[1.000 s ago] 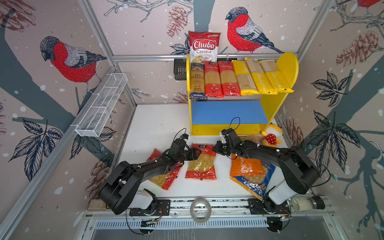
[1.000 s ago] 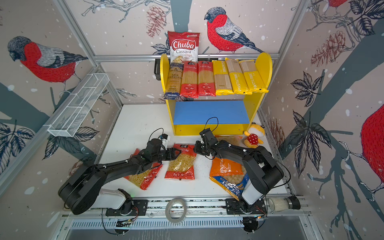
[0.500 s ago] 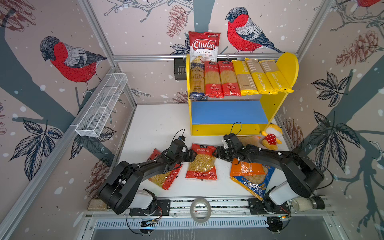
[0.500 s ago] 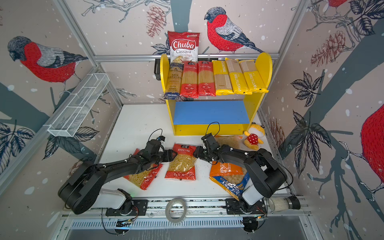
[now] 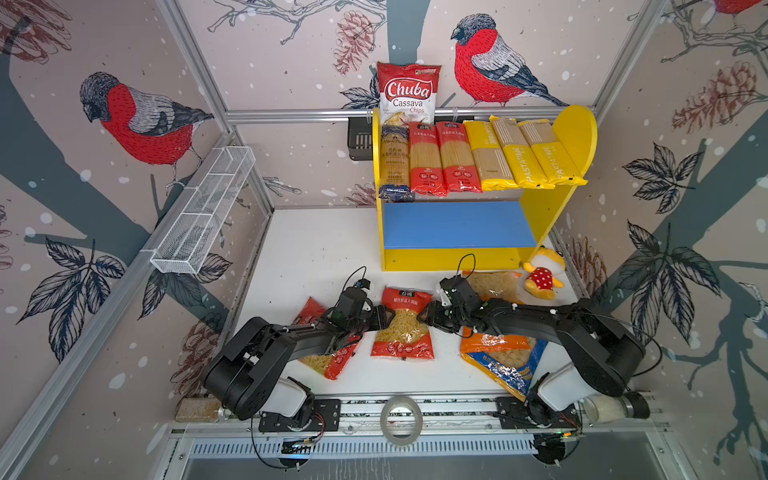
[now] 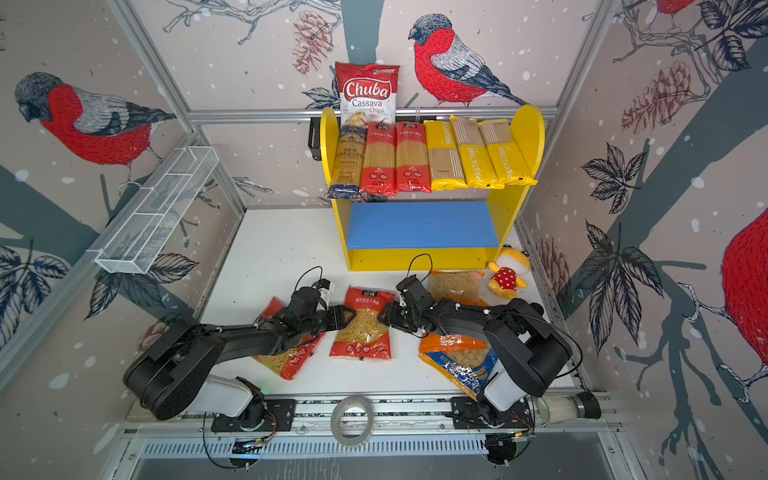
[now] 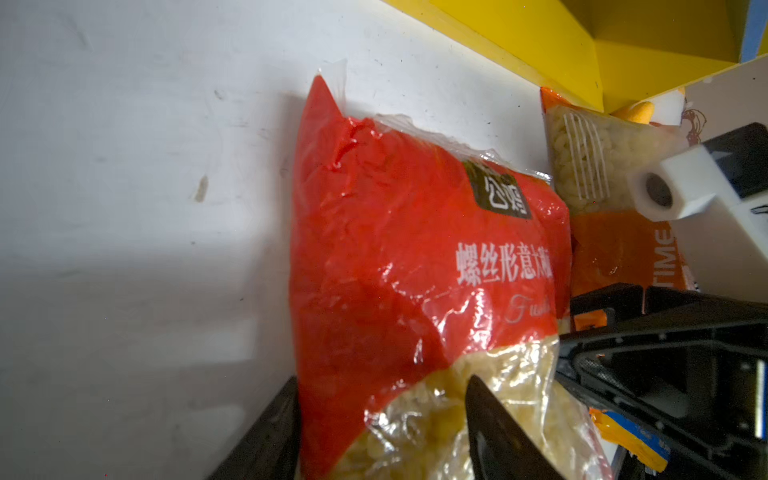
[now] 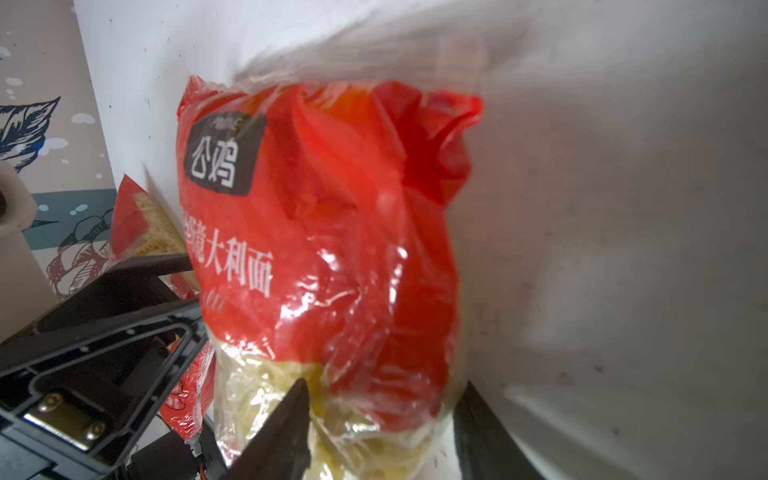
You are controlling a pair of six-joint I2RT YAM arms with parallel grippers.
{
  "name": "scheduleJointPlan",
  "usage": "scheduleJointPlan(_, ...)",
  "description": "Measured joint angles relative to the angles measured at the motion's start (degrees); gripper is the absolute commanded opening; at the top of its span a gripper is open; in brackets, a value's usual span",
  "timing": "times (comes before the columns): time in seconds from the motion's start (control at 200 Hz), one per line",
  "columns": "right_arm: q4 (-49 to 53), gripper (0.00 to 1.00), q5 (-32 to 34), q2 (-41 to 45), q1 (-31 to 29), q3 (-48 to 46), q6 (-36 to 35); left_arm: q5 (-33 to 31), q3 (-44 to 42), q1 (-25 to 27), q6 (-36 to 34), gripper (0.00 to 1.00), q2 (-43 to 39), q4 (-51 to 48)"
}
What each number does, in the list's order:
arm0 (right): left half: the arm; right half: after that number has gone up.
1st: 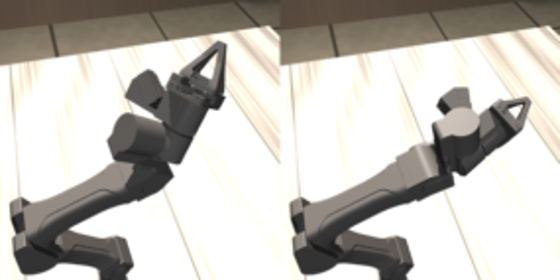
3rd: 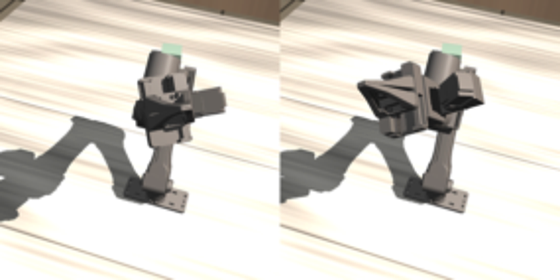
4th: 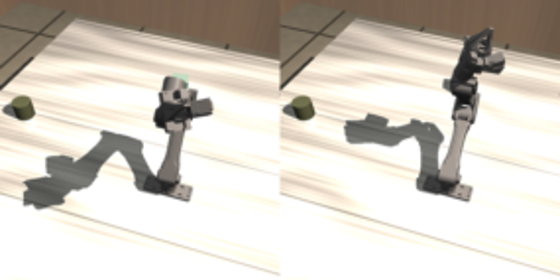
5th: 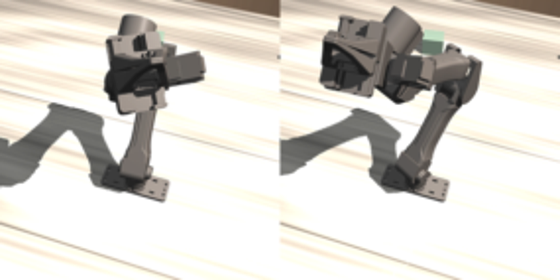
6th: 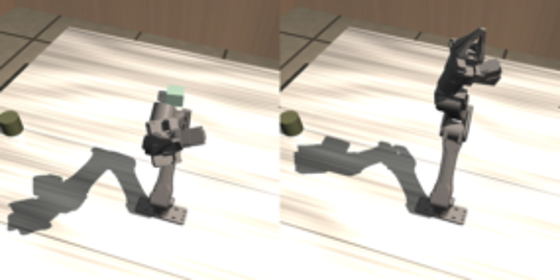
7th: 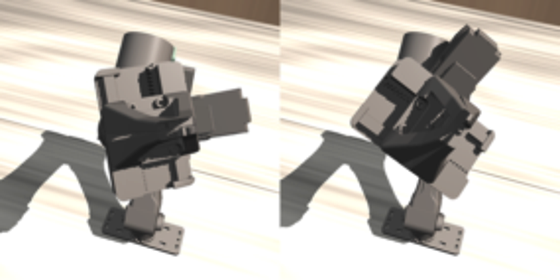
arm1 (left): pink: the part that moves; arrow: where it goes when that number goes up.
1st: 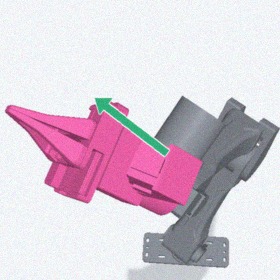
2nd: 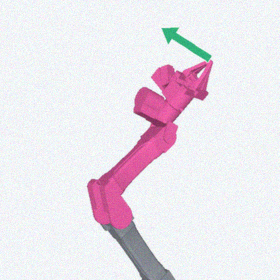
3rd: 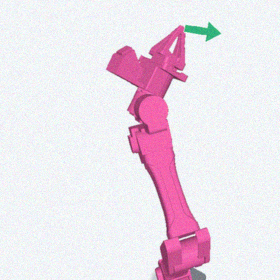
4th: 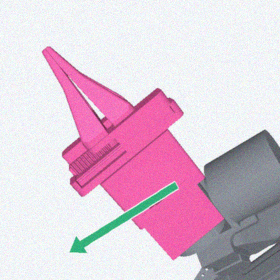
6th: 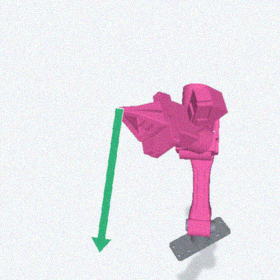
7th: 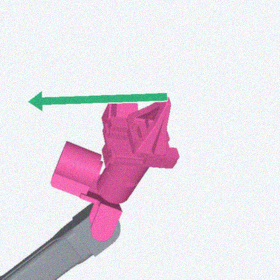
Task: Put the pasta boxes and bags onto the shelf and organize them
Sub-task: 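Lift the red fusilli bag with both grippers toward the lower shelf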
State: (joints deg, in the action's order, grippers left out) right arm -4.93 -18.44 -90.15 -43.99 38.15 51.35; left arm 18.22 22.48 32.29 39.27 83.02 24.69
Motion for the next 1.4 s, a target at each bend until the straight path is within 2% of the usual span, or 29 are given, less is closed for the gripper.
scheduleJointPlan(0.065,-0.63,0.31,-0.2,-0.44,0.02,0.2,0.02,0.11,0.0,0.0,0.9,0.51,0.04,0.22)
scheduleJointPlan(0.115,-0.74,0.26,-0.31,-0.42,0.15,0.2,0.09,0.17,0.0,0.0,0.96,0.44,-0.15,0.26)
scheduleJointPlan(0.265,-2.1,0.18,-0.7,0.22,0.7,-0.31,0.02,0.76,-0.02,0.0,1.22,0.3,-0.59,0.39)
scheduleJointPlan(0.42,-3.17,0.11,-1.49,1.99,1.36,-1.49,0.02,2.05,0.04,0.02,2.36,0.24,-1.05,0.7)
scheduleJointPlan(0.645,-3.82,0.06,-1.42,5.42,2.86,-2.82,0.0,3.15,1.36,0.13,2.34,0.16,-3.74,-0.59)
scheduleJointPlan(0.906,-4.0,0.04,-1.29,8.2,4.22,-3.41,-0.24,3.19,2.97,0.13,2.27,0.11,-5.81,-1.79)
scheduleJointPlan(1.231,-4.09,0.01,-3.72,14.16,10.82,-2.84,-4.17,5.35,8.68,0.35,0.66,0.05,-5.42,0.31)
scheduleJointPlan(1.401,-3.98,0.0,-4.66,18.32,14.32,-0.46,-6.71,5.7,14.97,0.46,-1.66,0.02,-5.38,0.74)
